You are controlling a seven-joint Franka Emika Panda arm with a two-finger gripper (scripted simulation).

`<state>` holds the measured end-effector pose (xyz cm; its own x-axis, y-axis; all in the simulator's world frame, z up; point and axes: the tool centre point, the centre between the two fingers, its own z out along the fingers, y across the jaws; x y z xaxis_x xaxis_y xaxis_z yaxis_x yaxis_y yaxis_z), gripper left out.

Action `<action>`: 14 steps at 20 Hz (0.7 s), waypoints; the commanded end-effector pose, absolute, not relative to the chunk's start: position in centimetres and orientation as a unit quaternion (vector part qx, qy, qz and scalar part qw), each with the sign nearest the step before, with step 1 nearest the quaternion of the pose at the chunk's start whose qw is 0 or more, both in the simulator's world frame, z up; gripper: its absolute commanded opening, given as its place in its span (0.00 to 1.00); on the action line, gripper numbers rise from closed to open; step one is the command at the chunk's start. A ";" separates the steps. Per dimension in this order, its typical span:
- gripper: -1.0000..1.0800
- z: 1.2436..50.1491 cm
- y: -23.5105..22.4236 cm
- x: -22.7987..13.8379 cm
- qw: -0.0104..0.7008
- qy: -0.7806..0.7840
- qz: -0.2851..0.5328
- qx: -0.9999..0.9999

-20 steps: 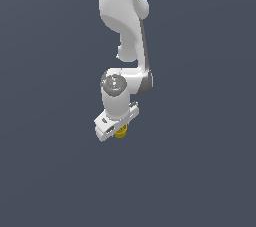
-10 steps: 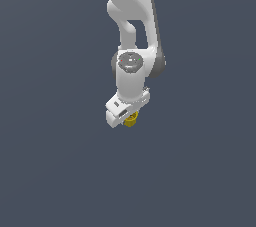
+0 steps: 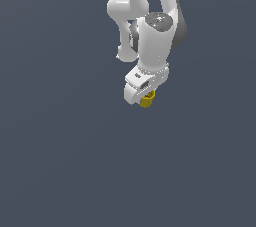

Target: Pick up the object and move it to a goal position.

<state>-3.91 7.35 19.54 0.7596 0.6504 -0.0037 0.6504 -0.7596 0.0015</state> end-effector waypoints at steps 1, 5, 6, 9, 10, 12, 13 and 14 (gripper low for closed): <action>0.00 21.8 9.2 -5.3 0.002 0.347 -0.001 0.938; 0.00 25.4 12.1 -7.3 0.002 0.347 -0.001 0.938; 0.00 26.3 12.9 -7.8 0.002 0.347 -0.001 0.938; 0.00 28.9 15.0 -9.3 0.002 0.347 -0.001 0.938; 0.00 29.7 15.7 -9.7 0.002 0.347 -0.001 0.938; 0.00 31.3 16.9 -10.6 0.002 0.347 -0.001 0.938; 0.00 32.0 17.5 -11.0 0.002 0.347 -0.001 0.938; 0.00 32.7 18.1 -11.3 0.001 0.347 -0.001 0.938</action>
